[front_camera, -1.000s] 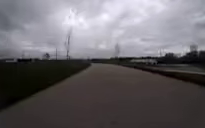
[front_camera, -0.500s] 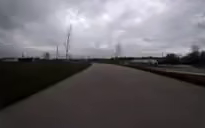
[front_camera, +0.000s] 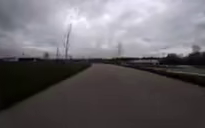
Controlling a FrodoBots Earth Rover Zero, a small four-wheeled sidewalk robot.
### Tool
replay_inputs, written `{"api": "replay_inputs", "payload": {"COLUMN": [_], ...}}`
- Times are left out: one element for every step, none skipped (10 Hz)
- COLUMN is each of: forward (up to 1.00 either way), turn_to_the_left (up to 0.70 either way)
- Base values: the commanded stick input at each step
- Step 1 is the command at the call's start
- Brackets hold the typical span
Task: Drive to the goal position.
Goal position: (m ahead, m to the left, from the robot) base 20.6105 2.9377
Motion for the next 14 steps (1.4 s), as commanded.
{"api": "replay_inputs", "payload": {"forward": [1.0, 1.0, 1.0, 1.0, 1.0, 1.0, 1.0, 1.0, 1.0, 1.0, 1.0, 1.0, 1.0, 1.0], "turn_to_the_left": [0.0, 0.0, 0.0, 0.0, 0.0, 0.0, 0.0, 0.0, 0.0, 0.0, 0.0, 0.0, 0.0, 0.0]}}
